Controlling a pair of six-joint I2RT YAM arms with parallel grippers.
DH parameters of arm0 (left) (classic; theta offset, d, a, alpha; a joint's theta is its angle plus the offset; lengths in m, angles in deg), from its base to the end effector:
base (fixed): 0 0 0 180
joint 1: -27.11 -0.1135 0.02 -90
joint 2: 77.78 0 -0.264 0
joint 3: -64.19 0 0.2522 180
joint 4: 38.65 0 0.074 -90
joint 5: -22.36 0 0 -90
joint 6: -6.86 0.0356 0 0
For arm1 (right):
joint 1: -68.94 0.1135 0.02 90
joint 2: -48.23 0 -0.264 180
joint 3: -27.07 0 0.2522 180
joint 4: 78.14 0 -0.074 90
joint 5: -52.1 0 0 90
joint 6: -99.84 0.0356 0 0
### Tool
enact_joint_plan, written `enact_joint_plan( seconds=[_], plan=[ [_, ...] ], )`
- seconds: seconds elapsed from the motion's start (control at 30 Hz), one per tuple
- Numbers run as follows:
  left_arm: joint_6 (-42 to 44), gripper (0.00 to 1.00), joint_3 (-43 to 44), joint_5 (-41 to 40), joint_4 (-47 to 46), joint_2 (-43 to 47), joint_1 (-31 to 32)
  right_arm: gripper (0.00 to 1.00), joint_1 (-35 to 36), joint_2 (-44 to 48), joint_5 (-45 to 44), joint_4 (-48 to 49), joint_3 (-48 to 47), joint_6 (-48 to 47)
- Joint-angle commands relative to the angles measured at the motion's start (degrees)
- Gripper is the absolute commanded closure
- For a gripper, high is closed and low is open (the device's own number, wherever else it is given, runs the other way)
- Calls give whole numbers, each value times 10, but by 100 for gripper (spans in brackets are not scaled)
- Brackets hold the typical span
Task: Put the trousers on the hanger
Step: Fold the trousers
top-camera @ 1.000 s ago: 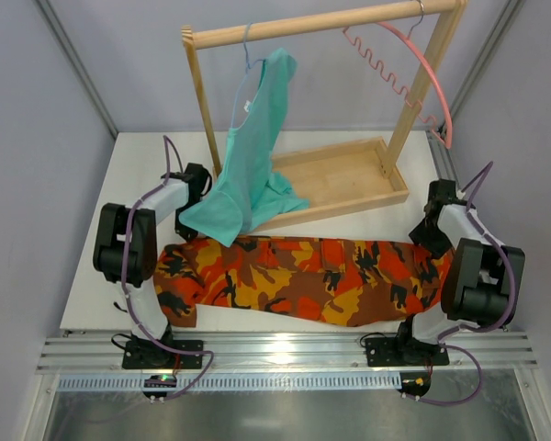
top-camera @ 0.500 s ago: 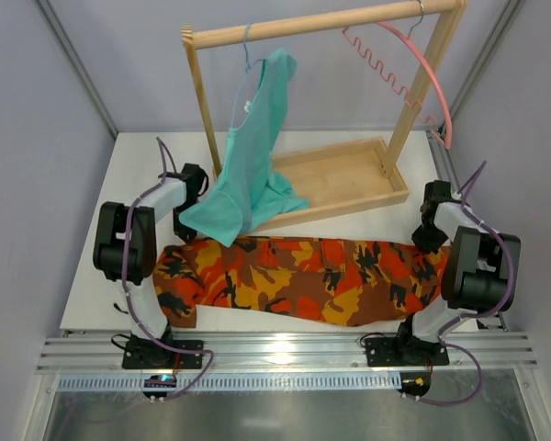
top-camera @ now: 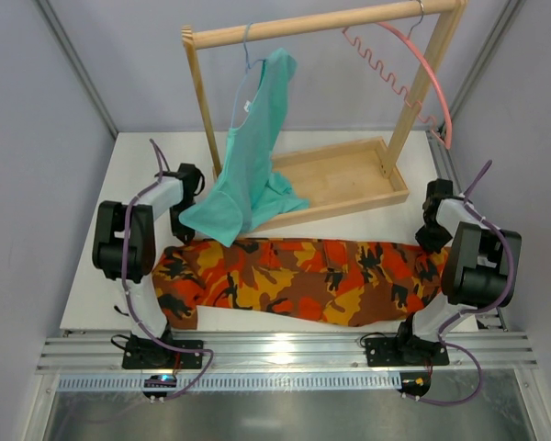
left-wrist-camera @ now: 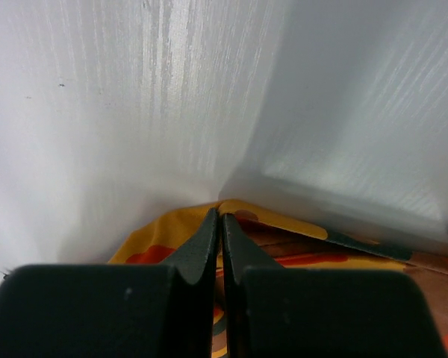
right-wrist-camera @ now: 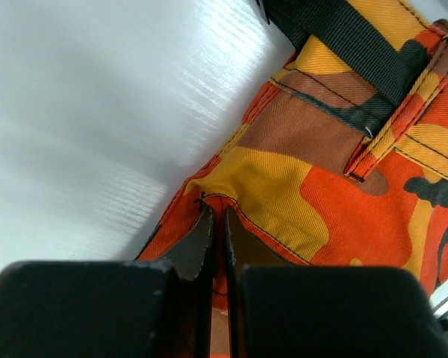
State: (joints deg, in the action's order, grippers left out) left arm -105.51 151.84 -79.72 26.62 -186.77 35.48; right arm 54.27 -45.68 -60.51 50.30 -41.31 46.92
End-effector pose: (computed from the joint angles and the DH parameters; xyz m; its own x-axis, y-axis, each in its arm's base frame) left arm 0.3446 -0.0432 0.1627 -0.9628 -0.2345 -0.1342 -0.2556 0.9516 0.1707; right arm 0.2766 -0.0865 0.1640 -0.5612 0.7223 -0.4042 0.8213 0.5463 -0.1643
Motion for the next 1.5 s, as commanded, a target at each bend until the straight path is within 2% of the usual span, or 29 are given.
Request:
enact_joint_plan(
  seconds=[0.0, 0.33, 0.43, 0.47, 0.53, 0.57, 0.6, 0.63, 0.7, 0.8, 0.9, 0.93, 1.03, 1.13, 1.27, 1.37, 1.47],
  plan=[
    [1, 100, 11, -95, 32, -7, -33, 96, -26, -9, -105, -15, -19, 10],
    [-5, 100, 9, -89, 25, -16, -41, 96, -27, -14, -111, -25, -44, 19],
    [-7, 99, 15, -82, 23, -14, -41, 96, -26, -15, -83, -14, -51, 13],
    [-7, 95, 16, -81, 22, -12, -41, 96, -26, -12, -42, 0, -51, -6],
    [-14, 82, 21, -80, 21, -2, -41, 94, -26, 0, 6, 19, -45, -24],
    [-15, 78, 23, -74, 21, 2, -41, 89, -26, 8, 29, 32, -39, -31],
    [-20, 74, 30, -75, 23, 5, -41, 77, -25, 17, 62, 38, -36, -35],
    [-28, 67, 35, -80, 27, 11, -43, 72, -23, 38, 82, 45, -31, -39],
    [-37, 61, 51, -101, 43, 18, -46, 63, -13, 57, 113, 54, -25, -53],
    [-57, 51, 59, -142, 64, 40, -57, 54, -2, 100, 148, 55, -20, -66],
    [-87, 48, 57, -175, 76, 79, -82, 50, 3, 125, 164, 54, -21, -74],
    [-93, 29, 50, -176, 79, 90, -111, 46, 5, 130, 178, 55, -20, -75],
    [-94, 29, 34, -123, 59, 142, -146, 40, 8, 131, 205, 59, -20, -83],
    [-120, 28, 15, -98, 60, 190, -180, 39, 11, 134, 208, 55, -21, -84],
    [-169, 19, -15, -30, 70, 233, -246, 39, 13, 153, 210, 45, -17, -81],
    [-217, 20, -19, 12, 87, 253, -296, 39, 15, 174, 216, 33, -14, -68],
    [-248, 18, -18, 1, 97, 278, -315, 39, 25, 191, 218, 25, -8, -60]
  ],
)
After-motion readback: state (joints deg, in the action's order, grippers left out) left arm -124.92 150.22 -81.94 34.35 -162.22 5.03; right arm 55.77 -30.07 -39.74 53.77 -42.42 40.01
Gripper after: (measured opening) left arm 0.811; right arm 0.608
